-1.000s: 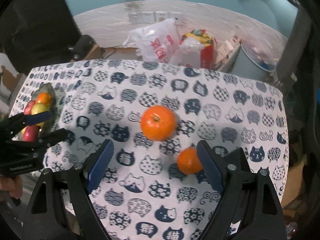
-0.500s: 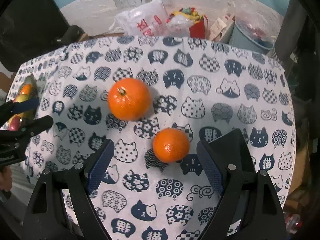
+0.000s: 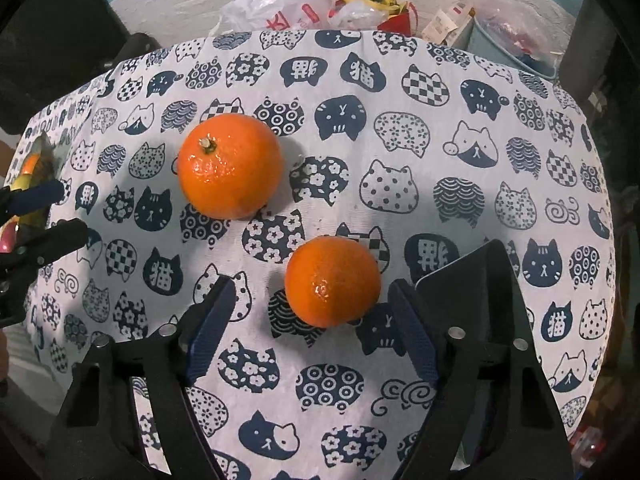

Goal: Organize fruits
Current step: 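Move both open tools away from the bowl toward the two tangerines, then grasp a tangerine with the right tool while the left tool grasps the other, then lift and carry both tangerines in the two tools to the glass bowl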

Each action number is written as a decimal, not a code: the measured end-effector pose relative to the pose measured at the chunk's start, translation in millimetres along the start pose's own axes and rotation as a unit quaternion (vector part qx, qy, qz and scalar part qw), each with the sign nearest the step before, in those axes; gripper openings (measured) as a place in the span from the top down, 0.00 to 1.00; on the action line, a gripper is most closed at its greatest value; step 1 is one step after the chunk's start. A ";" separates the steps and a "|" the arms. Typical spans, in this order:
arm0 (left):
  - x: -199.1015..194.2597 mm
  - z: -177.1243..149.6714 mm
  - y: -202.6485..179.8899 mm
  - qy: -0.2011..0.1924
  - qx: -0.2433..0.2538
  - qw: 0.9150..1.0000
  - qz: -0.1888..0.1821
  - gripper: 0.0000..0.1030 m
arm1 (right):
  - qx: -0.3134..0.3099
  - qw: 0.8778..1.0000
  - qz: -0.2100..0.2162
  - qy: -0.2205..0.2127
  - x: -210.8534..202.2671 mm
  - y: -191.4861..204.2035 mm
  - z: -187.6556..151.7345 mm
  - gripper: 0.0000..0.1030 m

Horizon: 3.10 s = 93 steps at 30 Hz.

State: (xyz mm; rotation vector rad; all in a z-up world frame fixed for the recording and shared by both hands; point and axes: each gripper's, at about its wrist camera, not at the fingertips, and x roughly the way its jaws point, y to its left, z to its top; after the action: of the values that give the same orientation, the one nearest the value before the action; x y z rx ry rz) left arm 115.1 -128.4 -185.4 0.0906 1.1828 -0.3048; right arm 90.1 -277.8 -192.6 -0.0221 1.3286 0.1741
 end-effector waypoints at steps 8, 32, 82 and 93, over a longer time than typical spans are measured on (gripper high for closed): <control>7.6 7.1 -5.5 0.006 -0.006 1.000 -0.011 0.26 | -0.004 1.000 -0.001 0.005 14.3 -1.9 -0.4 0.41; 35.1 46.2 -46.0 0.006 -0.015 0.998 -0.056 0.21 | 0.050 0.996 0.001 -0.080 -38.3 -41.3 20.0 0.52; 7.9 46.9 -43.1 -0.014 -0.007 0.998 -0.056 0.37 | 0.036 0.993 -0.001 -0.111 -63.5 -26.2 27.3 0.52; -45.1 33.4 -25.7 -0.054 -0.008 0.997 -0.050 0.37 | 0.007 0.990 0.005 -0.138 -92.6 10.3 29.9 0.52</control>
State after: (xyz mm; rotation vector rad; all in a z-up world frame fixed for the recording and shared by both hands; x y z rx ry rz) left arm 122.4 -152.1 -128.9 0.0013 1.0831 -0.3841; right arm 96.3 -274.7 -95.0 0.0203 1.0547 0.1703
